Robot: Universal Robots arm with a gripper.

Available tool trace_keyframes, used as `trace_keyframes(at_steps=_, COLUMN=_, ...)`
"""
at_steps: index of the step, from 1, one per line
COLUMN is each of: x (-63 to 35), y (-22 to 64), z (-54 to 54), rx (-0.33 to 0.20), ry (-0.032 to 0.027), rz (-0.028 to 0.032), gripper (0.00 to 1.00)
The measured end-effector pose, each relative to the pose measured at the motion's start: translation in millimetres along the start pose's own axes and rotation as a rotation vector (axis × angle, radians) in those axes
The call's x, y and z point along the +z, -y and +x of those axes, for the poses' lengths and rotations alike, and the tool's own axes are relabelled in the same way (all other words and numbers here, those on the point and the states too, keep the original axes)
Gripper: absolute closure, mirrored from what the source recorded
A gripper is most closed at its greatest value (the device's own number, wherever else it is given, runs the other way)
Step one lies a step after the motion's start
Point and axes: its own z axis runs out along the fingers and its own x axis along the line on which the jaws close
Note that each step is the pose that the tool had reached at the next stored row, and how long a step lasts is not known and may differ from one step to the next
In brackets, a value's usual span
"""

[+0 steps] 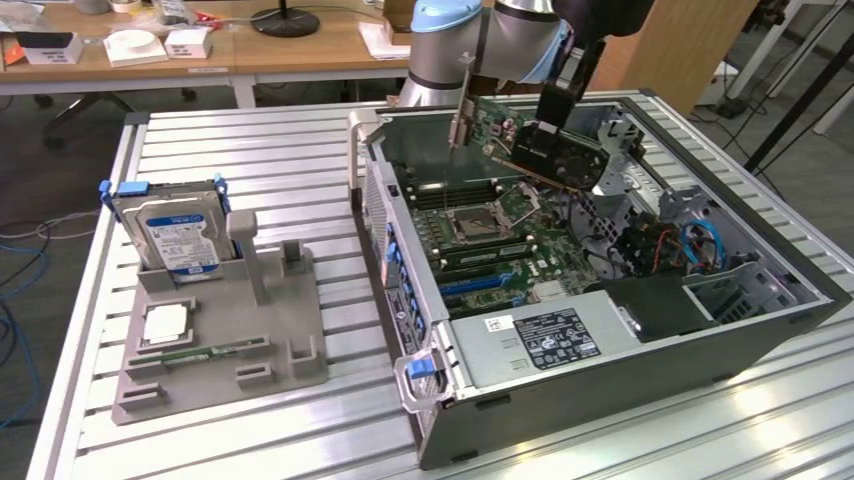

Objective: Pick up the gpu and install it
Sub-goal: 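Insert the gpu into the slot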

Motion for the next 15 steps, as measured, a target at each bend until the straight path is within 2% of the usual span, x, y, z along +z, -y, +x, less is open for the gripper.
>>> trace_keyframes(at_steps=15, x=0.0, y=0.0, z=0.0, rx=-0.028, ry=-0.0012, rz=-0.0006, gripper=0.74)
